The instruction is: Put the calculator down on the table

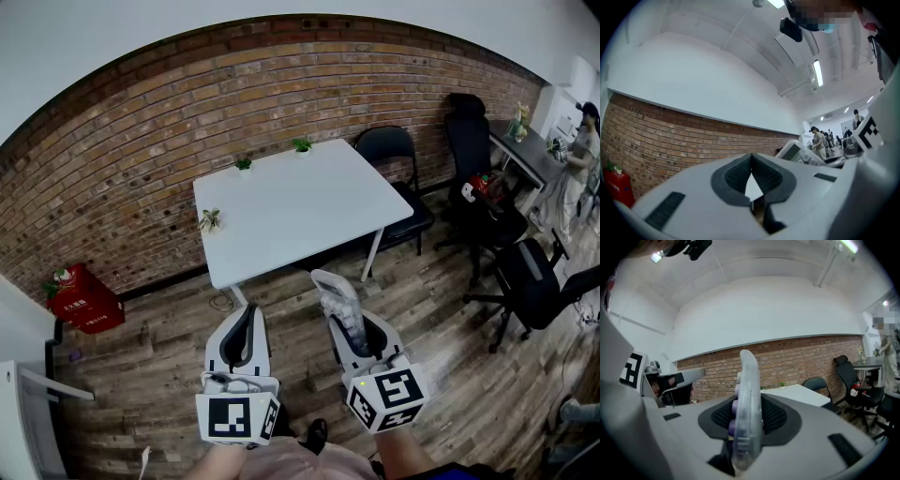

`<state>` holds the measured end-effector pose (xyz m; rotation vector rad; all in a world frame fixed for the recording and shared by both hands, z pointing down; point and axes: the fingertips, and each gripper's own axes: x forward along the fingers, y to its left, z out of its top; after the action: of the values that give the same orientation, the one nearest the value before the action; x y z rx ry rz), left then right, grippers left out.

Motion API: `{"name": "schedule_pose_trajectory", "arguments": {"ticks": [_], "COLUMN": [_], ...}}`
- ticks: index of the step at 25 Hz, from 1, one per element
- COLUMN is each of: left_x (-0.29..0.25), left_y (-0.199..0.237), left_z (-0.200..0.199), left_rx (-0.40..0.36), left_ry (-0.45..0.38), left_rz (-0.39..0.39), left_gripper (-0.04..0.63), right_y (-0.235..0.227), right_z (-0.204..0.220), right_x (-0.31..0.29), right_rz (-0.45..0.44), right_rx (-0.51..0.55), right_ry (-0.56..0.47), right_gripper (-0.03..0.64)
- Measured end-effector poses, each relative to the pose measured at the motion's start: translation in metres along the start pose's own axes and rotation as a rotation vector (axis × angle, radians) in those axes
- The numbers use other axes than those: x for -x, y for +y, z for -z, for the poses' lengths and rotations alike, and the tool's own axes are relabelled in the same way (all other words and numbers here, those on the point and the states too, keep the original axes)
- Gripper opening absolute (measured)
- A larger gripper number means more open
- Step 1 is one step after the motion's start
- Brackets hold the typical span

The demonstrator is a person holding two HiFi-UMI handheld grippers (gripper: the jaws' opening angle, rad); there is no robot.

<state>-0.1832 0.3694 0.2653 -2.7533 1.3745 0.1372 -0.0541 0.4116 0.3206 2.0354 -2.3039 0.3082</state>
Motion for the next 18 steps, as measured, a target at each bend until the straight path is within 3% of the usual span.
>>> {"name": "schedule_pose_trajectory", "arguments": {"ticks": [18], "left_x": [-0.020], "left_y": [-0.013], "left_z": [0.018], "left_rx": [0.008], "left_ry": [0.037], "left_rz": [-0.009], "left_gripper": [0.011], "right_y": [-0.035], "right_z": [0.001], "right_x": [-0.007], "right_rz": [0.002], "right_rx": [-0.055], "right_ry": [-0.008], "right_gripper": [0.132]}}
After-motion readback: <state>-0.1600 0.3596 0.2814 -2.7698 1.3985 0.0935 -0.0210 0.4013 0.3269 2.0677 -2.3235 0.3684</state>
